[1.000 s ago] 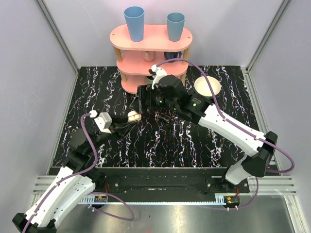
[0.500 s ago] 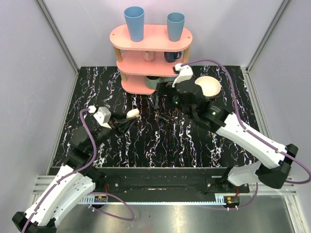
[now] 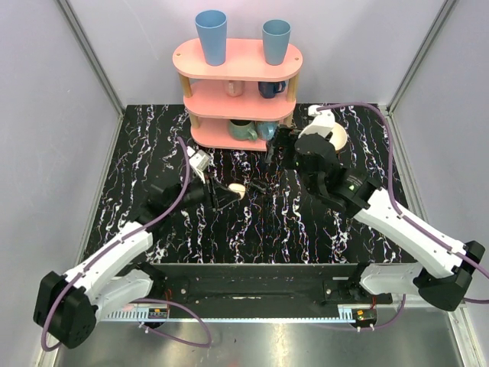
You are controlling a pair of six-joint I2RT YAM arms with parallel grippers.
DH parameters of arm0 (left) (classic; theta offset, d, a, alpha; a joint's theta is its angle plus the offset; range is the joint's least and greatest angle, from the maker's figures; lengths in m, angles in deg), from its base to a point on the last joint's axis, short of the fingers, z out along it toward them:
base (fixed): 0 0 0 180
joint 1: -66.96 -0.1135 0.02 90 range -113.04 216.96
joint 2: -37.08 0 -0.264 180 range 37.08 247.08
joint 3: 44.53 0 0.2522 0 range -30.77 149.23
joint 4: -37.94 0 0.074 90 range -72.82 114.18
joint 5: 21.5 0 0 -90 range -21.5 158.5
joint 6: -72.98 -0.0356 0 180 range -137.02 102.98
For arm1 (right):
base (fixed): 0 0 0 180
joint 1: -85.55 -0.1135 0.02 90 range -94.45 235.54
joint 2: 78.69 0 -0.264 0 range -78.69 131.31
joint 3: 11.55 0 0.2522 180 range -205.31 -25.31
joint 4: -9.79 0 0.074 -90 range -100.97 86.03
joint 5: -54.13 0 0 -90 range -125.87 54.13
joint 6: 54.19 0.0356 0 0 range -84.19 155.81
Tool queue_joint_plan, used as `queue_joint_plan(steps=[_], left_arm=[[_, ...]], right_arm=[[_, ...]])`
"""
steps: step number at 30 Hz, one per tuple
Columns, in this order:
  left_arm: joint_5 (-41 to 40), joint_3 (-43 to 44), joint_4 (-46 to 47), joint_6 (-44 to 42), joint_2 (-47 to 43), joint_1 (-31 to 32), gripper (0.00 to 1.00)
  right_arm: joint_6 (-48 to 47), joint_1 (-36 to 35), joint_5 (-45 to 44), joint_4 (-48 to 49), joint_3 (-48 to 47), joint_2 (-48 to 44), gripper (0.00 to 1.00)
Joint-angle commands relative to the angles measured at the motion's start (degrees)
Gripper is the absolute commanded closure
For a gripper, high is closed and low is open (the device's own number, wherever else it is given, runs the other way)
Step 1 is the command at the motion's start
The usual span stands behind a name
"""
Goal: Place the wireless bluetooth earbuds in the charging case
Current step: Place the charging case with the earbuds at the center of the board.
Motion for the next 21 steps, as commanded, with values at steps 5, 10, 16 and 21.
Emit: queue_joint_plan(steps=[5,10,16,21], left_arm=[[-0.2,-10.9,20.5,20.6,7.3,1.5,1.00],[-2.3,-15.1,28.1,25.9,13.1,2.3,1.00],[-2.4,-16.3,36.4,30.3,24.6,3.2,1.00],[-3.9,-16.7,40.6,31.7,29.7,3.6,1.00]], right_arm=[[2.1,1.9,-4.8,1.5,2.2,-5.4,0.03],[4.2,2.1,-2.1,1.4,2.7,-4.8,0.03],[6.5,2.2,0.1,1.3,3.7,-4.5,0.03],[7.6,2.3,2.0,1.3,4.0,-4.4,0.03]])
